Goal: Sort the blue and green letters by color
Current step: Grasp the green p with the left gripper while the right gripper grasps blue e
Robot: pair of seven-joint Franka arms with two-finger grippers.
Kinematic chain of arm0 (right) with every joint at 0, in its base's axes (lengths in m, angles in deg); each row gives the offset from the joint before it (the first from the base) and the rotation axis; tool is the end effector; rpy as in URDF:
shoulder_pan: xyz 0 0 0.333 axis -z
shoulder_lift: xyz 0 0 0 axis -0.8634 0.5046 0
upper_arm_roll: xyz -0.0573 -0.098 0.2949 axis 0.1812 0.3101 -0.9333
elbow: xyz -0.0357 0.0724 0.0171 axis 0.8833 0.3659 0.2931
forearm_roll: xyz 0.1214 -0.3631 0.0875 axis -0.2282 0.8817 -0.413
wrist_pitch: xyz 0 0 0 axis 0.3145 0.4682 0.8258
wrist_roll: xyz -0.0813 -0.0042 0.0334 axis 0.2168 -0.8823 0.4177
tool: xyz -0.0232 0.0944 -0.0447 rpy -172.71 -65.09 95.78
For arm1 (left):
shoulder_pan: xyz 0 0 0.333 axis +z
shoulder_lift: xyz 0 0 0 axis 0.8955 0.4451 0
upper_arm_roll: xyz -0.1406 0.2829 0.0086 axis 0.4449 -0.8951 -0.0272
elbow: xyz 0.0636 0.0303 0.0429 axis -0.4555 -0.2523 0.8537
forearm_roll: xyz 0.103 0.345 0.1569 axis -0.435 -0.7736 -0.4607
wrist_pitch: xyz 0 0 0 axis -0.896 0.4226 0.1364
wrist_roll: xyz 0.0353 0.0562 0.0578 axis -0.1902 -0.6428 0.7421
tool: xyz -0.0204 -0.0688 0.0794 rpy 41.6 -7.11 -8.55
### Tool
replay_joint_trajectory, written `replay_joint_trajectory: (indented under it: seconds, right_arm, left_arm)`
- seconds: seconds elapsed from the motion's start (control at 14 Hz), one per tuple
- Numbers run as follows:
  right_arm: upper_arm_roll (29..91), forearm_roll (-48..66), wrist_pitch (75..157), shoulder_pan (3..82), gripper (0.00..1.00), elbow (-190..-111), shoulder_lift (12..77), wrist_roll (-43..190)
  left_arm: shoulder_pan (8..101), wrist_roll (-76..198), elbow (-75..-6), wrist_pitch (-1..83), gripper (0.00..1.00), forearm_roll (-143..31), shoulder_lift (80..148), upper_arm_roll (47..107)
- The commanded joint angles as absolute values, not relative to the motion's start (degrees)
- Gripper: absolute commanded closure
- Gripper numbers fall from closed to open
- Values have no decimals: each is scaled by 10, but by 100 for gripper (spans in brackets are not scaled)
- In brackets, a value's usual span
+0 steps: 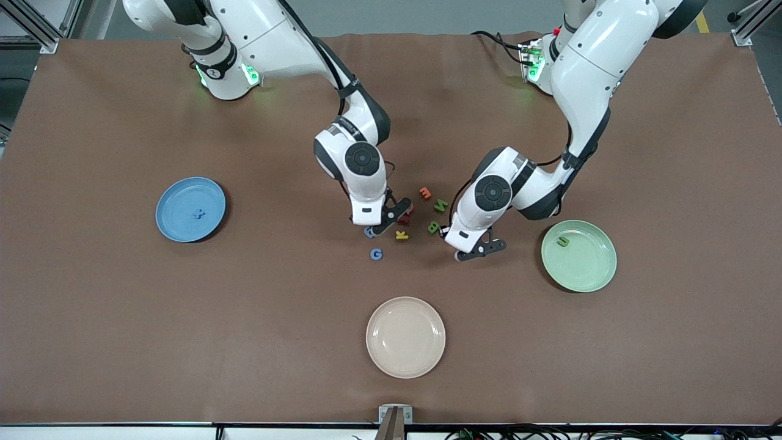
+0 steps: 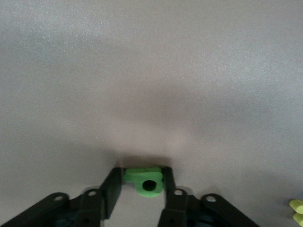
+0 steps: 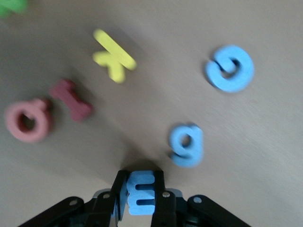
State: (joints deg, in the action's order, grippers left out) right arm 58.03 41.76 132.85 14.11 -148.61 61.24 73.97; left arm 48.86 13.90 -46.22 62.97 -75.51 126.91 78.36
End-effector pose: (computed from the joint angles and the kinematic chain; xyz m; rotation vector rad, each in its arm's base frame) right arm 0.4912 0.4531 0.1836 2.8916 1.1985 -0.1307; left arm 0.5334 -0.3512 0.1754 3.0641 0.4076 -0.1457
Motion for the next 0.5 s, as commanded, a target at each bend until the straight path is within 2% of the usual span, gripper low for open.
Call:
replay_joint_trajectory:
  seconds: [0.0, 0.21, 0.43]
  right_arm:
    - [572, 409, 1228, 213, 100, -1496, 555, 847]
    - [578, 420, 1130, 270, 100, -1503, 506, 922]
    - [591, 478, 1132, 336, 100, -1591, 444, 1012]
  left_arm:
    - [484, 126, -454, 638, 72, -769, 1278, 781]
    - [496, 130, -458, 631, 76, -769, 1266, 783]
    - [514, 153, -460, 588, 78, -769, 1232, 785]
